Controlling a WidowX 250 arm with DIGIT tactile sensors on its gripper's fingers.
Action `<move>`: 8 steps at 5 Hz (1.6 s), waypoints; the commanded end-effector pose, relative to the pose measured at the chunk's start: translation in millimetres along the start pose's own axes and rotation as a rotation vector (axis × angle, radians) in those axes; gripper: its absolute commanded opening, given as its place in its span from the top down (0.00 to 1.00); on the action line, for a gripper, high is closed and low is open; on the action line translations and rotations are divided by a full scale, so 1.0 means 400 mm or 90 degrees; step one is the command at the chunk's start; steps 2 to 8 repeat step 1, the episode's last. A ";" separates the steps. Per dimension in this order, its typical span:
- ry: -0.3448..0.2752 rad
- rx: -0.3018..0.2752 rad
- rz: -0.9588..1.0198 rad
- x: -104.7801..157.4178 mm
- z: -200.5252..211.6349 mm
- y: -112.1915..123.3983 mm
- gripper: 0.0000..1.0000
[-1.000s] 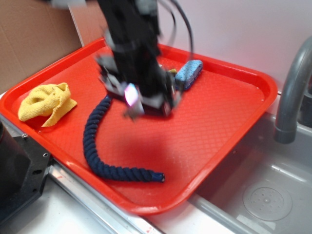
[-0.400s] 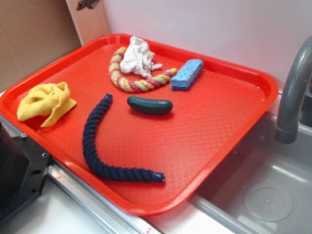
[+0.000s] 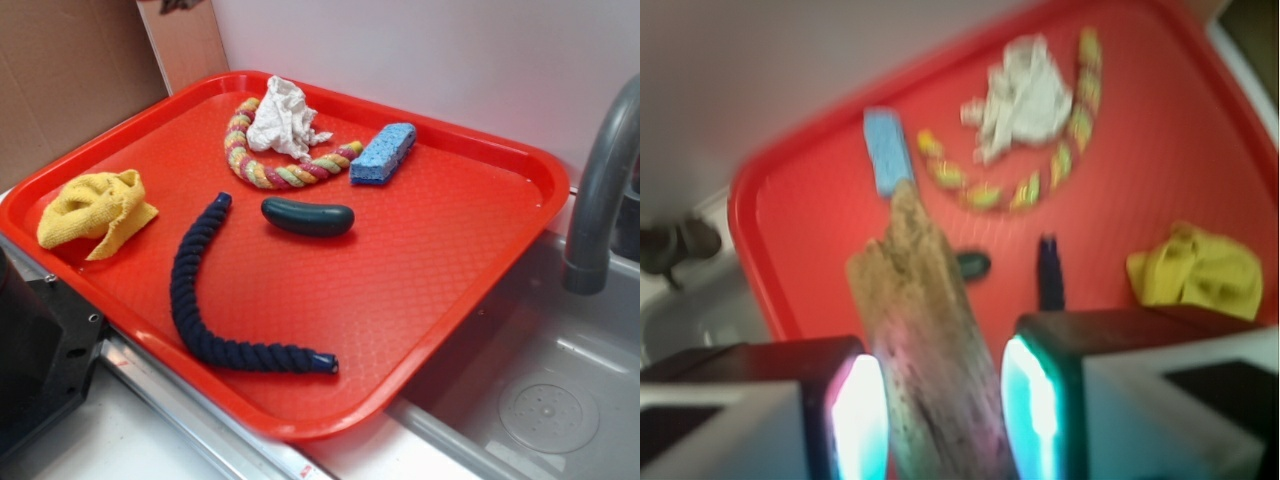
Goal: Grab the wood chip.
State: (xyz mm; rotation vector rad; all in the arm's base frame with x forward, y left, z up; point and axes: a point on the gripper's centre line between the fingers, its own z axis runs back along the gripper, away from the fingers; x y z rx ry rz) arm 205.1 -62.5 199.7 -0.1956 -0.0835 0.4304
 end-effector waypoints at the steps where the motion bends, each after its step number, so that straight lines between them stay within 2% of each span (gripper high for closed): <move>1: -0.016 0.028 0.032 0.014 0.008 -0.018 1.00; 8: -0.016 0.028 0.032 0.014 0.008 -0.018 1.00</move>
